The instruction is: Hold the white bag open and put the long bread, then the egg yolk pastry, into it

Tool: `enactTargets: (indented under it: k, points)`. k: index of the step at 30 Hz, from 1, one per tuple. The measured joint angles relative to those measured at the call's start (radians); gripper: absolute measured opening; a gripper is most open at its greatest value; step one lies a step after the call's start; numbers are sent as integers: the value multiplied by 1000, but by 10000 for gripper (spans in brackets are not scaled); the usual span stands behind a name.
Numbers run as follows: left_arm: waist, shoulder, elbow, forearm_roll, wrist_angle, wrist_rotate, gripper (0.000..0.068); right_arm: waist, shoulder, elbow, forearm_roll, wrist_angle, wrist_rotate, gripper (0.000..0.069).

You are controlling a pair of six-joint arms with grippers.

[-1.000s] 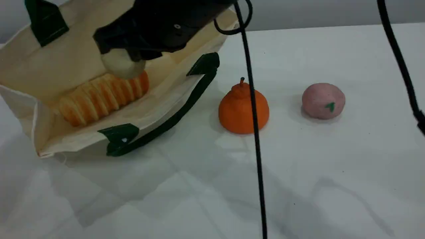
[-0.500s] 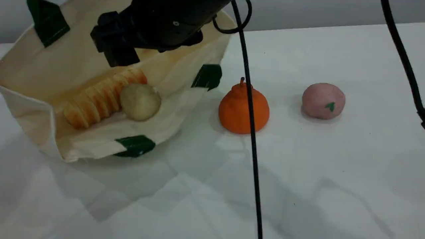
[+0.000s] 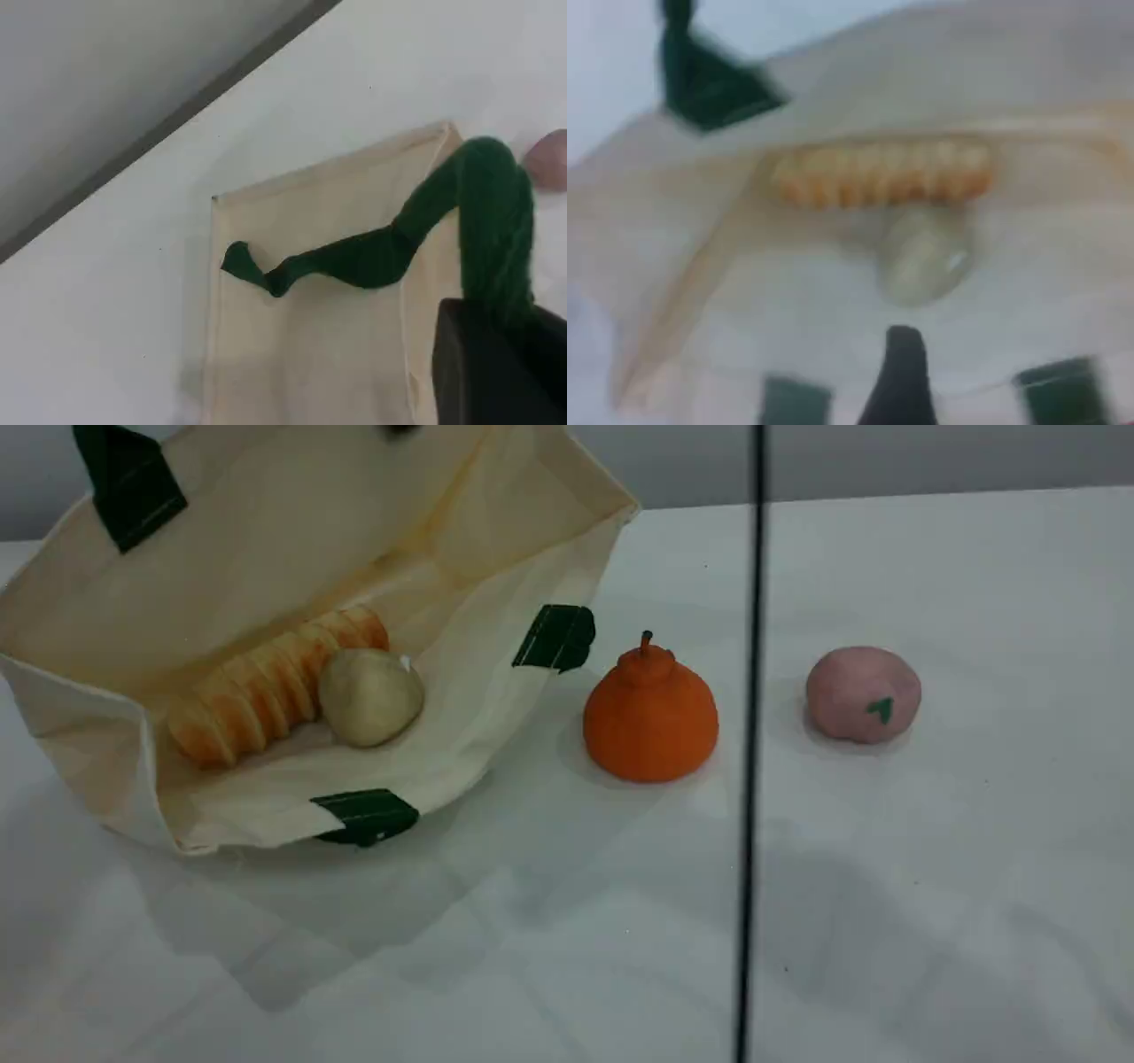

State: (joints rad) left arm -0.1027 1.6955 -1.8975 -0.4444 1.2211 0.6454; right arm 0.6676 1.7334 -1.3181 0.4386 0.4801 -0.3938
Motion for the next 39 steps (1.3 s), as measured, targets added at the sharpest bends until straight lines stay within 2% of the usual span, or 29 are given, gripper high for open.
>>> enactTargets:
  k: [4, 9, 11, 14, 17, 23, 25, 27, 33, 36, 39]
  points:
    - [0, 15, 0, -7, 0, 0, 92, -103, -22, -61, 1, 85, 21, 558]
    - [-1, 31, 0, -58, 0, 0, 92, -231, -21, -156, 0, 204, 28, 558]
    - [-1, 31, 0, -87, 0, 0, 92, -274, -21, -187, 0, 219, 28, 558]
    - [-1, 31, 0, -89, -1, 0, 92, -337, -21, -221, 1, 205, 27, 558]
    - [-2, 31, 0, -89, -1, 1, 92, -373, -20, -224, 1, 235, 27, 558]
    - [-2, 31, 0, -88, -24, 8, 117, -372, -20, -224, 3, 252, 27, 558]
    - [-2, 31, 0, -93, -47, 27, 167, -375, -20, -224, 1, 251, 27, 558]
    - [-2, 30, 0, -100, -42, 32, 251, -376, -20, -224, 1, 250, 27, 558]
    - [-2, 29, 0, -190, -37, 31, 582, -378, -20, -224, 0, 248, 27, 558]
    - [-2, 29, 0, -203, -55, 31, 648, -378, -20, -224, -1, 256, 27, 558]
    - [-2, 23, 0, -203, -54, 31, 647, -378, -24, -224, -18, 269, 27, 558]
